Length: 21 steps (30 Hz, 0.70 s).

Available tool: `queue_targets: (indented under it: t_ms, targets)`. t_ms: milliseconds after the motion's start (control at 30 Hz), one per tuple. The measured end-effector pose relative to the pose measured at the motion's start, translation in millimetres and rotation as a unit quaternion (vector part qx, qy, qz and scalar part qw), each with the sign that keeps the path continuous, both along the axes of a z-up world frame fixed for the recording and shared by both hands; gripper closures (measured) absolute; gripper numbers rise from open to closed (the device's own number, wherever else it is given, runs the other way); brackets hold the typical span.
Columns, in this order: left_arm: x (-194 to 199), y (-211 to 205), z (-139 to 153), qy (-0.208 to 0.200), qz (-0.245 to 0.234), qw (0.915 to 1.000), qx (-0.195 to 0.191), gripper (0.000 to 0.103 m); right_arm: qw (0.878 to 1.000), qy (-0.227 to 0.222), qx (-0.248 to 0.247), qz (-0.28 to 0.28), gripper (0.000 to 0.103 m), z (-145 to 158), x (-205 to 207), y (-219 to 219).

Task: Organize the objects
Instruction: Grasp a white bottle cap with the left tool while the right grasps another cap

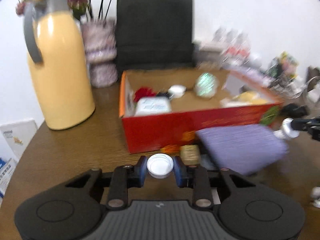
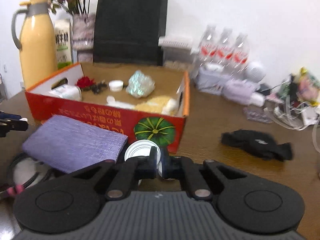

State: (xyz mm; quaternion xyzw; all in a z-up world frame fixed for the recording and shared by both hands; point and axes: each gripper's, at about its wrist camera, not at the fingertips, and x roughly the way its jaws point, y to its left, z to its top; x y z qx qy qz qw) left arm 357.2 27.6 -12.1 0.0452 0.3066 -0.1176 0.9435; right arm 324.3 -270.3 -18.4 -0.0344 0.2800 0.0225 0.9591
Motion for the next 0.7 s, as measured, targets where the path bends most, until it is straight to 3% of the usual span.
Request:
queue_targets:
  t_ms: [133,300,533,600,633,700]
  targets:
    - [-57.4,-17.2,13.2,-0.001,-0.029,0.9996,-0.002,0.076,0.999,-0.021,0.024,0.032,0.099,17.5,-62.4,16.9]
    - [-129.4,-30.6,4.3,0.021,-0.061,0.9978,-0.016,0.076,0.996,0.025,0.032,0.083,0.098,-4.7,-126.1,55.9]
    - [-177.3,-45.3,-25.3,0.051,-0.072,0.9948,0.05,0.075,0.995,0.065,0.046,0.062,0.097,-28.1,-151.9,61.9]
    - [-180.3,-43.9,-28.8,0.049,-0.07,0.9948,0.055,0.072,0.995,0.062,0.052,0.056,0.086,-24.9,-156.4,59.1]
    - [-182.8,-42.1,-29.6,0.048,-0.068,0.9952,0.053,0.062,0.995,0.061,0.054,0.059,0.08,-24.5,-159.8,60.8]
    - [-181.8,-38.5,-30.5,0.051,-0.058,0.9961,0.044,0.049,0.995,0.057,0.055,0.063,0.057,-23.3,-166.5,64.8]
